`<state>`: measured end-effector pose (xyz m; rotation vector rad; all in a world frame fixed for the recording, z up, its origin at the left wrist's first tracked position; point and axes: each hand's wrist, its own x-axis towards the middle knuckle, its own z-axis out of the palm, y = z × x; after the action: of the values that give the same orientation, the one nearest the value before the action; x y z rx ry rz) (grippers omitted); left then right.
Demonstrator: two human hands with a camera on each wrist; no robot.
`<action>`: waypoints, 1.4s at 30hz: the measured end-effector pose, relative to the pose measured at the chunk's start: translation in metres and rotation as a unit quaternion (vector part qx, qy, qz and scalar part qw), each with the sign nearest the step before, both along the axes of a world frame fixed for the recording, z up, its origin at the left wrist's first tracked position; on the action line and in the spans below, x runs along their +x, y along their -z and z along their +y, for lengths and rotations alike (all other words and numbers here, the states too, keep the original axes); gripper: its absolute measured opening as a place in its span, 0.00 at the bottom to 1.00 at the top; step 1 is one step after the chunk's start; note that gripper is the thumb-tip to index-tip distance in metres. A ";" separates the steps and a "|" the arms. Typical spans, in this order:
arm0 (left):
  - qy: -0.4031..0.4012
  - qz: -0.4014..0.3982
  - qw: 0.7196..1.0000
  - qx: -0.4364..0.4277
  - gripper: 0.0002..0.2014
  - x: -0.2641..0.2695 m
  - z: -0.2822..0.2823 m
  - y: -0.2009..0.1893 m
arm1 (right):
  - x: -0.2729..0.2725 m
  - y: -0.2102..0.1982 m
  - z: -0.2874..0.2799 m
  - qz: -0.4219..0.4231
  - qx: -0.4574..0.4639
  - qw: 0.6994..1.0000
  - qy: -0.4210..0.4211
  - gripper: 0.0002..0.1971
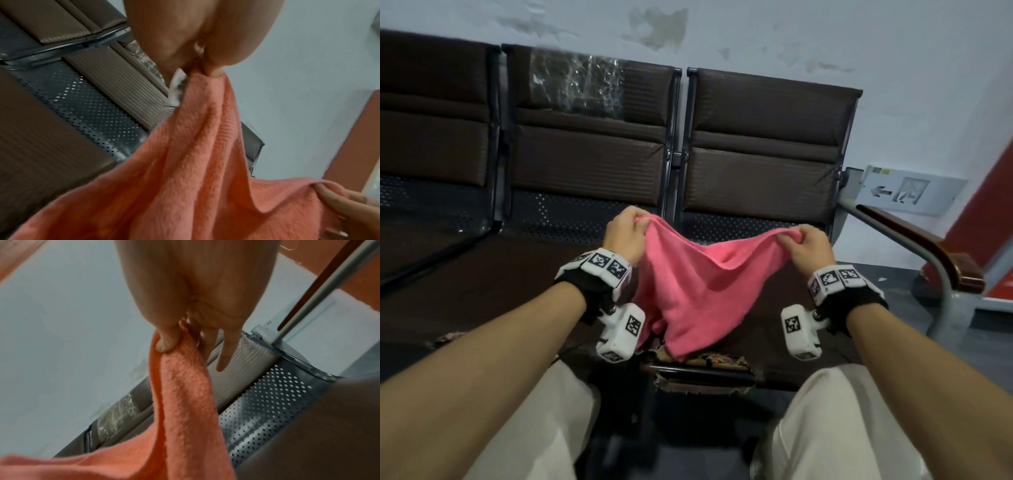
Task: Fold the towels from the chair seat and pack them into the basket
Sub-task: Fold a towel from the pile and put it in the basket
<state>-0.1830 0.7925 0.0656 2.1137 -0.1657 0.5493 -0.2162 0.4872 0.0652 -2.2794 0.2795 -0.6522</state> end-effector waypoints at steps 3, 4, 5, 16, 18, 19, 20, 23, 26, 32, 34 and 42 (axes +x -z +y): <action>0.027 -0.005 0.999 -0.030 0.10 -0.007 -0.007 -0.022 | -0.007 -0.026 0.006 -0.058 0.013 0.998 -0.020 0.04; 0.025 -0.012 0.998 -0.055 0.10 -0.007 -0.008 -0.032 | -0.008 -0.036 0.006 -0.077 0.028 0.997 -0.016 0.03; 0.023 -0.020 0.996 -0.082 0.10 -0.007 -0.007 -0.042 | -0.009 -0.047 0.005 -0.094 0.048 0.994 -0.012 0.02; -0.087 -0.137 0.984 -0.078 0.08 0.009 0.021 -0.085 | -0.012 -0.110 -0.031 -0.196 0.029 0.976 0.089 0.07; -0.074 -0.131 0.985 -0.089 0.08 0.017 0.015 -0.074 | -0.002 -0.094 -0.035 -0.183 0.042 0.978 0.093 0.07; -0.069 -0.125 0.985 -0.099 0.08 0.021 0.012 -0.070 | 0.004 -0.087 -0.036 -0.182 0.052 0.978 0.092 0.07; -0.065 -0.117 0.986 -0.104 0.08 0.027 0.009 -0.066 | 0.010 -0.082 -0.037 -0.181 0.063 0.977 0.090 0.08; -0.055 -0.087 0.991 -0.089 0.08 0.045 0.005 -0.047 | 0.025 -0.061 -0.043 -0.140 0.066 0.984 0.086 0.08; -0.052 -0.055 0.995 -0.071 0.07 0.061 0.004 -0.020 | 0.037 -0.033 -0.047 -0.076 0.057 0.990 0.104 0.07; -0.048 0.016 0.998 -0.050 0.07 0.088 0.004 0.031 | 0.062 0.016 -0.046 -0.010 0.127 0.980 0.150 0.09; -0.042 0.043 0.997 -0.053 0.07 0.094 -0.003 0.045 | 0.070 0.035 -0.046 0.020 0.158 0.974 0.160 0.10; 0.059 0.154 0.953 -0.255 0.06 0.093 -0.060 0.048 | 0.096 0.064 -0.014 0.055 0.354 0.933 0.036 0.12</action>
<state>-0.0903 0.7326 0.0173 1.6420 0.0292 0.1591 -0.1203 0.4734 0.0011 -1.6117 0.5556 -0.3721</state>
